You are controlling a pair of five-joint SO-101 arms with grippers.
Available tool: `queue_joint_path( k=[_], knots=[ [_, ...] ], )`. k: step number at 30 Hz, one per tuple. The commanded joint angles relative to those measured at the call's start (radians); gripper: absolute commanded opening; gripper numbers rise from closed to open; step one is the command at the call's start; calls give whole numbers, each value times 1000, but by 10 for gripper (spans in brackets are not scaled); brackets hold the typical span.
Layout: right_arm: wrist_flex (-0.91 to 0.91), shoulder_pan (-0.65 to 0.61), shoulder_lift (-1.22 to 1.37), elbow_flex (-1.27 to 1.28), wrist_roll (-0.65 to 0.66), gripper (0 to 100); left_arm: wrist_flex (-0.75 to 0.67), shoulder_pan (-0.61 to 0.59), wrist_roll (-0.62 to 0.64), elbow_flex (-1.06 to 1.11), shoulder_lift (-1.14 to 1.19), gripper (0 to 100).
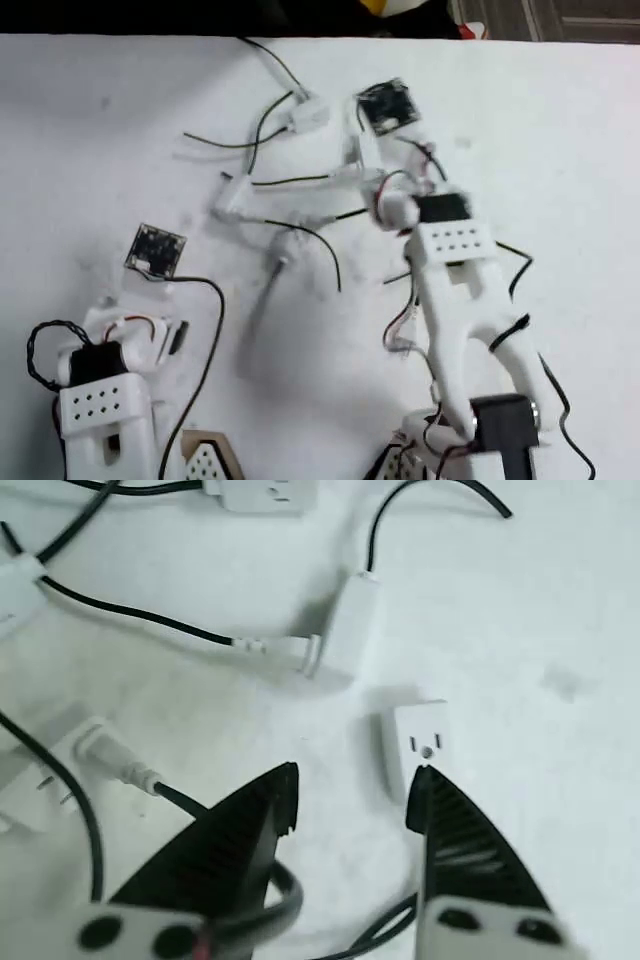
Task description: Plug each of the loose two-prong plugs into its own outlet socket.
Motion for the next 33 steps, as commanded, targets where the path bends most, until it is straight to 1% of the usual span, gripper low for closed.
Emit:
queue_joint_path(
  k=[1, 6, 12, 16, 19, 24, 29, 31, 33],
  knots=[
    [-33, 58, 67, -71, 17, 179, -25, -10, -11, -2, -16, 260],
    [-125, 99, 285, -186, 17, 180, -25, -10, -11, -2, -16, 260],
    [-124, 130, 552, -400, 12, 180, -25, -10, -11, -2, -16, 260],
    [-120, 130, 664, -482, 15, 177, -25, -10, -11, -2, -16, 260],
    [-117, 128, 691, -491, 17, 176, -25, -10, -11, -2, -16, 260],
    [-42, 122, 699, -497, 18, 166, -25, -10, -11, -2, -16, 260],
    [-36, 128, 696, -497, 18, 9, -25, -10, -11, -2, -16, 260],
    [-19, 128, 693, -497, 18, 29, -25, -10, -11, -2, -16, 260],
    [10, 127, 670, -499, 18, 14, -25, -10, -11, -2, -16, 260]
  ],
)
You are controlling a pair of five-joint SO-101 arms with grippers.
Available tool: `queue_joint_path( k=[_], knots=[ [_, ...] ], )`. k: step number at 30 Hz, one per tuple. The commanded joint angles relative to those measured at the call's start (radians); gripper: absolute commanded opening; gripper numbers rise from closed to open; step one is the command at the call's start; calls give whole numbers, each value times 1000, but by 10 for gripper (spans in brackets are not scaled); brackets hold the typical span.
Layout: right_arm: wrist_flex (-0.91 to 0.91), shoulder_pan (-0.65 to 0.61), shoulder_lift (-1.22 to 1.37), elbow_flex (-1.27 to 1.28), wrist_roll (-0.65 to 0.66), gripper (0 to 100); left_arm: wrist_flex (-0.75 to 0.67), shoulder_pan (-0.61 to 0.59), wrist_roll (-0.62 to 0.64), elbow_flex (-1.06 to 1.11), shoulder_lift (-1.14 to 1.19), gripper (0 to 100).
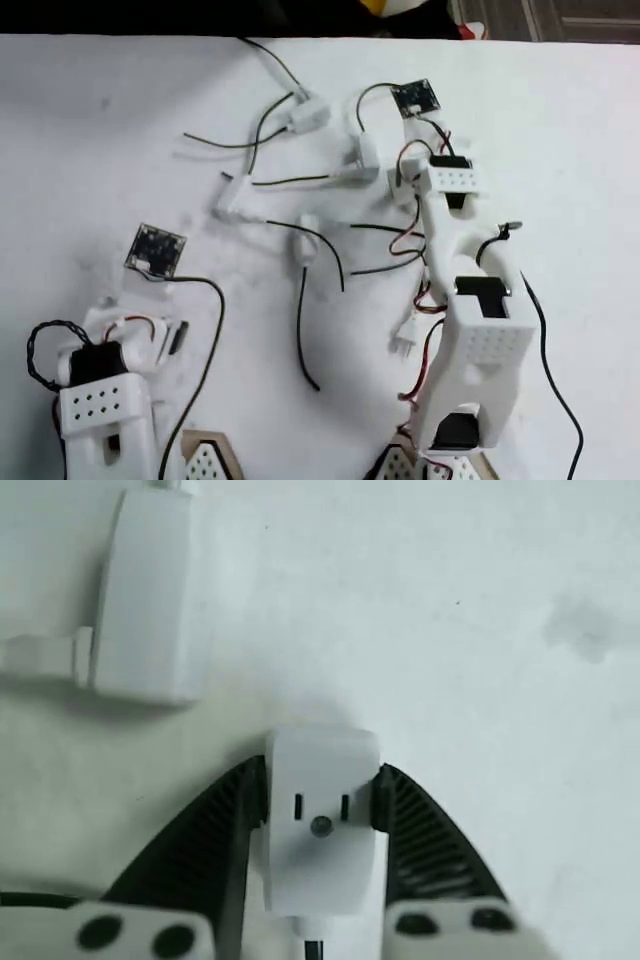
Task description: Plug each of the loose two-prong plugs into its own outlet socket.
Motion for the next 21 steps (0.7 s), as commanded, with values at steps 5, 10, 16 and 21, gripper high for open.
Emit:
queue_joint_path(
  k=[5, 10, 16, 21],
  knots=[
    [143, -1, -206, -11, 0, 17, -25, -10, -11, -2, -16, 260],
    [320, -31, -409, -9, -8, 17, -25, -10, -11, -2, -16, 260],
    [524, -142, -619, 17, -150, 17, -25, -10, -8, -2, -16, 260],
    [552, -272, -825, 169, -259, 17, -25, -22, -5, 0, -16, 260]
  ],
)
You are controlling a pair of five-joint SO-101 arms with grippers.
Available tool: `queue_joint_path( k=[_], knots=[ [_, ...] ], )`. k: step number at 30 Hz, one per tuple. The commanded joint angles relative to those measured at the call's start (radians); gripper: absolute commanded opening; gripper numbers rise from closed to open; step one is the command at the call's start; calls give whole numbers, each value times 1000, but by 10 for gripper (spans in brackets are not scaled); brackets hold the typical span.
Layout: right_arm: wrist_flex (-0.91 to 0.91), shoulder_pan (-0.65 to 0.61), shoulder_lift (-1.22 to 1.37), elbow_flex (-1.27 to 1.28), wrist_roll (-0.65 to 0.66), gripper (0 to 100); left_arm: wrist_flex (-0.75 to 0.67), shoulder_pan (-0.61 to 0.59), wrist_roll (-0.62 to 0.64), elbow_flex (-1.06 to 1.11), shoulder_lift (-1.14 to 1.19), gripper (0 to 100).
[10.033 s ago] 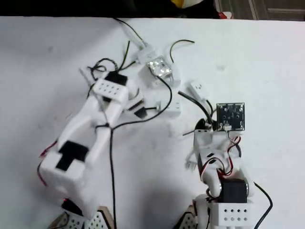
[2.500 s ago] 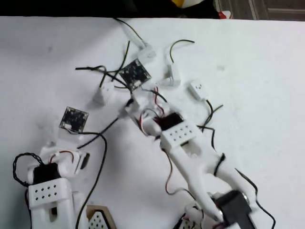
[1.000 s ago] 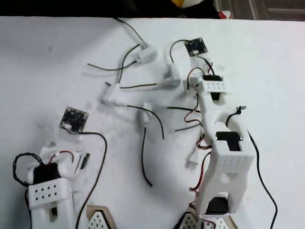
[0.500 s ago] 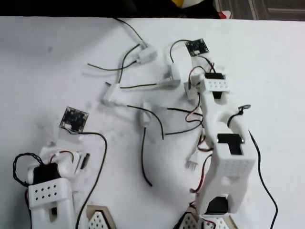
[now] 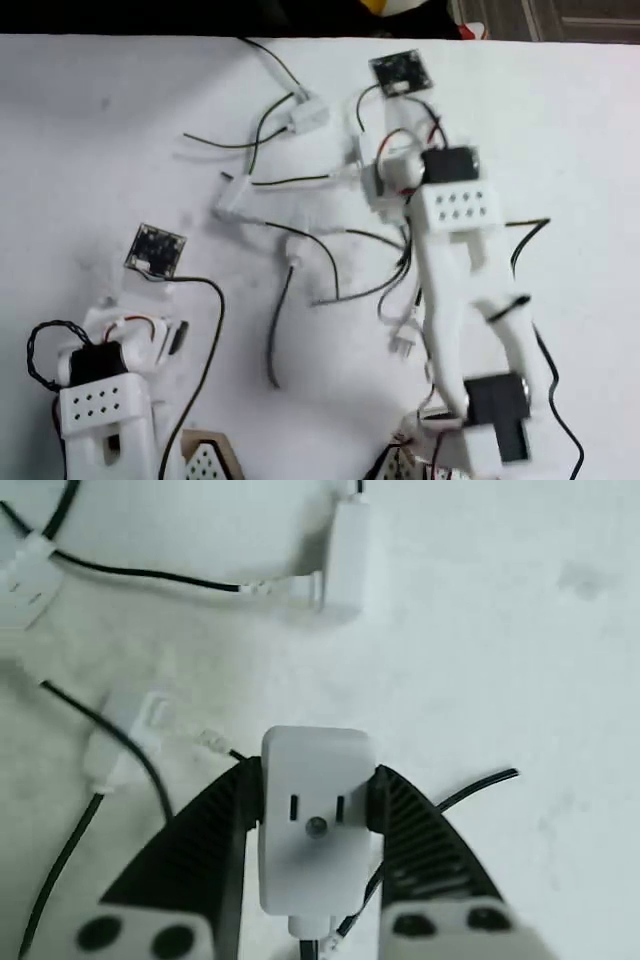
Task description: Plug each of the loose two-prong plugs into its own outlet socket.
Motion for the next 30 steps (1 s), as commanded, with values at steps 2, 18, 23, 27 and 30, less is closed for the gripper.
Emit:
queue_joint_path(
  k=[2, 18, 23, 27, 30],
  knots=[
    [12, -125, -240, 109, -107, 17, -26, -39, -6, -2, -16, 260],
    [-401, -380, -707, 666, -298, 18, -26, -41, -6, -2, -16, 260],
    [-613, -390, -708, 910, -295, 96, -26, -41, -5, -2, -16, 261],
    [-558, -380, -717, 922, -295, 278, -26, -41, -5, -2, -16, 261],
    [-473, -374, -717, 884, -295, 344, -26, -41, -5, -3, -16, 261]
  ],
)
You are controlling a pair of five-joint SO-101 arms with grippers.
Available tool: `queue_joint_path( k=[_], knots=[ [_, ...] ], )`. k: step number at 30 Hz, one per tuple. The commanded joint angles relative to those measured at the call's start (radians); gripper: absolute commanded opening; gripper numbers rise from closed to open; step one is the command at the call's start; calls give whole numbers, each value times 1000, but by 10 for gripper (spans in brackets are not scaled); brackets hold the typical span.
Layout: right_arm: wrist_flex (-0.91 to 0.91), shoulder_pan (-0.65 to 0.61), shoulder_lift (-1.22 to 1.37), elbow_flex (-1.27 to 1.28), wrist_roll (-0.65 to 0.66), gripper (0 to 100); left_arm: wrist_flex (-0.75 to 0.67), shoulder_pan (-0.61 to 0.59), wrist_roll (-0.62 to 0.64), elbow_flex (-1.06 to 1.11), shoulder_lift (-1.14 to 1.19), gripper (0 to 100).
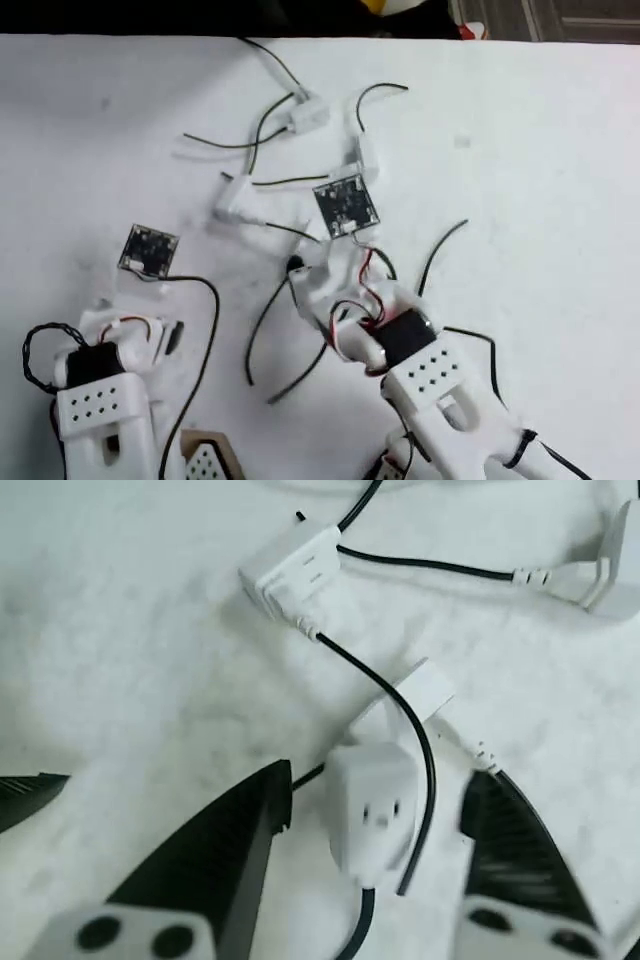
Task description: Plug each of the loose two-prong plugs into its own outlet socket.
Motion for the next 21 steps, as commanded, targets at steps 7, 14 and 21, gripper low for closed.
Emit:
queue_joint_path(
  k=[7, 14, 21],
  knots=[
    [176, 10, -24, -115, 2, 343, -26, -7, -5, -3, -16, 261],
    [137, -62, -16, -91, 89, 192, -26, -7, -5, -3, -16, 260],
    [44, -53, 119, -86, 137, 61, -26, -7, -5, -3, -16, 260]
  ],
)
